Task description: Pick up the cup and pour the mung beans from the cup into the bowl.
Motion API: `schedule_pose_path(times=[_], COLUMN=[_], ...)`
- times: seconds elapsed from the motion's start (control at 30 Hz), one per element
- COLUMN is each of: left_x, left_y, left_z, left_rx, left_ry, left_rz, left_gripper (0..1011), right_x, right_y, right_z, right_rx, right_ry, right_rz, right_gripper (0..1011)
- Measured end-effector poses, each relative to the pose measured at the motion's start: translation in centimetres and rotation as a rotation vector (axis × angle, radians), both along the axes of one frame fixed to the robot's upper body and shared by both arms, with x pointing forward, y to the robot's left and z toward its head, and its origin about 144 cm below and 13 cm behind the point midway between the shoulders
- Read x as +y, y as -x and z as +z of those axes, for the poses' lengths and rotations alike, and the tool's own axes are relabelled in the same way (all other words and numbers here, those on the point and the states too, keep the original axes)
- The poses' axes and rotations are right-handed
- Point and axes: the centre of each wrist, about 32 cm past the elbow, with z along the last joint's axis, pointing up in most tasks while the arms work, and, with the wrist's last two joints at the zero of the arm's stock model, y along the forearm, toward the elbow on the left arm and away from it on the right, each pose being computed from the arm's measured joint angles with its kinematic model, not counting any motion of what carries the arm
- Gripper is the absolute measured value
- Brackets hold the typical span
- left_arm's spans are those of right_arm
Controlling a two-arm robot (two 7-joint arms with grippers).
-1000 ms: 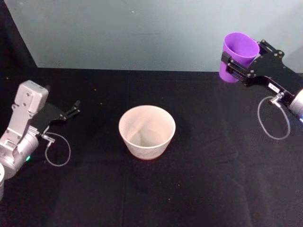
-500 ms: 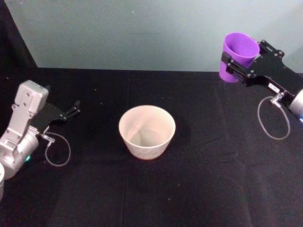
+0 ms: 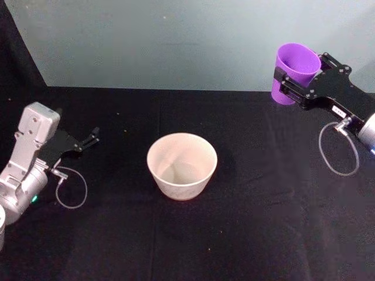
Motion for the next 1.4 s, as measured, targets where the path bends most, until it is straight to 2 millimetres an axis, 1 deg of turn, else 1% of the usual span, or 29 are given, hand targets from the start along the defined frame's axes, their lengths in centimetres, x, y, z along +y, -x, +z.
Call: schedule_pose_path(times=[1.4], left_x=[0.0], left_y=[0.0], left_z=[0.0], left_rx=[0.0], left_ry=[0.0], left_rz=[0.0], left_gripper=[1000], right_x=[0.0], right_y=[0.0], right_z=[0.0], right_rx=[0.0], right_ry=[0.0], right_rz=[0.0], right_gripper=[729])
